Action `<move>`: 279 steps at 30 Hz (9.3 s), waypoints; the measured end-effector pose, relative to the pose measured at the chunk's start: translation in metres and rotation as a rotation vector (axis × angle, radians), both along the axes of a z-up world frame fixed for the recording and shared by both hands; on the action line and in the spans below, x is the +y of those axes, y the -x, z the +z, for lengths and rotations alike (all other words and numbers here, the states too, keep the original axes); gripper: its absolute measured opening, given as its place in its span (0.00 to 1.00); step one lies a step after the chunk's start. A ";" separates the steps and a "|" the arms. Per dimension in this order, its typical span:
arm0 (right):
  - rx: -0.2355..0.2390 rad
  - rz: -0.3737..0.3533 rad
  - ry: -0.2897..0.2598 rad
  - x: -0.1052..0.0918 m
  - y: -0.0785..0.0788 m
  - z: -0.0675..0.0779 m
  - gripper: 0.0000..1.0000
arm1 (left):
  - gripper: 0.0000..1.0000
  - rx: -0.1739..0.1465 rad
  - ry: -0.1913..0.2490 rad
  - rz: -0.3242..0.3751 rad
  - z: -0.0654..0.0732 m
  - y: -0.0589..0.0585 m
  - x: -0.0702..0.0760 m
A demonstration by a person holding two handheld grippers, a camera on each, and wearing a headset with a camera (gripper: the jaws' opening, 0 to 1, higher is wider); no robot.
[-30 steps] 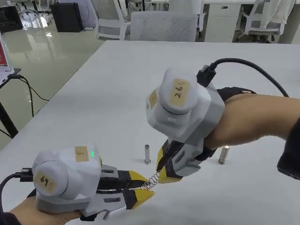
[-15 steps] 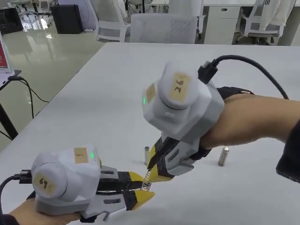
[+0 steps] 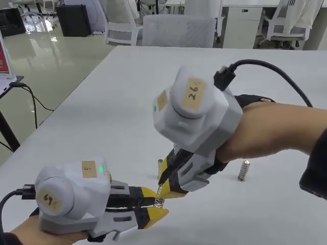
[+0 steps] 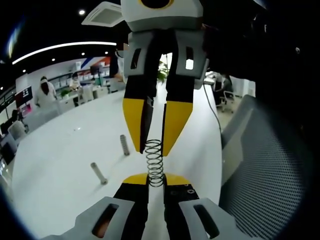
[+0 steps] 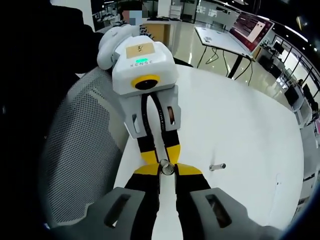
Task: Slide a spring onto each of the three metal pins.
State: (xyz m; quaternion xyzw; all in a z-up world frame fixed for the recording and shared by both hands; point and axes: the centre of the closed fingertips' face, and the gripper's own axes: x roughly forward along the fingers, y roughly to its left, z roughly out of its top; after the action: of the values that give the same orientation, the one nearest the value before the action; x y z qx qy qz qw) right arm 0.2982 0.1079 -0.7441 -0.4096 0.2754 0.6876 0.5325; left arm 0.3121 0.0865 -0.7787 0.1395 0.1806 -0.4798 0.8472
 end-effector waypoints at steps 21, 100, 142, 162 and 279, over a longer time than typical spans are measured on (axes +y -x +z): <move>0.027 -0.003 0.024 -0.001 0.001 -0.012 0.08 | 0.03 -0.008 0.013 -0.002 0.003 0.000 -0.001; -0.007 -0.058 0.062 -0.009 -0.018 -0.019 0.08 | 0.42 0.037 0.055 0.155 0.000 -0.020 0.016; -0.026 -0.095 0.066 -0.010 -0.042 -0.015 0.08 | 0.44 0.048 0.042 0.184 -0.004 -0.023 0.022; -0.024 -0.105 0.074 -0.008 -0.051 -0.018 0.08 | 0.44 0.050 0.043 0.185 -0.005 -0.023 0.023; -0.054 -0.174 0.121 0.025 -0.121 -0.052 0.08 | 0.42 0.060 0.061 0.209 -0.008 -0.027 0.030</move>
State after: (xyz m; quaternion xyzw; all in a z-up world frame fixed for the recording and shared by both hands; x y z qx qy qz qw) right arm 0.4190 0.1334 -0.7958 -0.4339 0.3367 0.6095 0.5717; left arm 0.3389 0.1163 -0.7867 0.0799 0.2046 -0.3979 0.8907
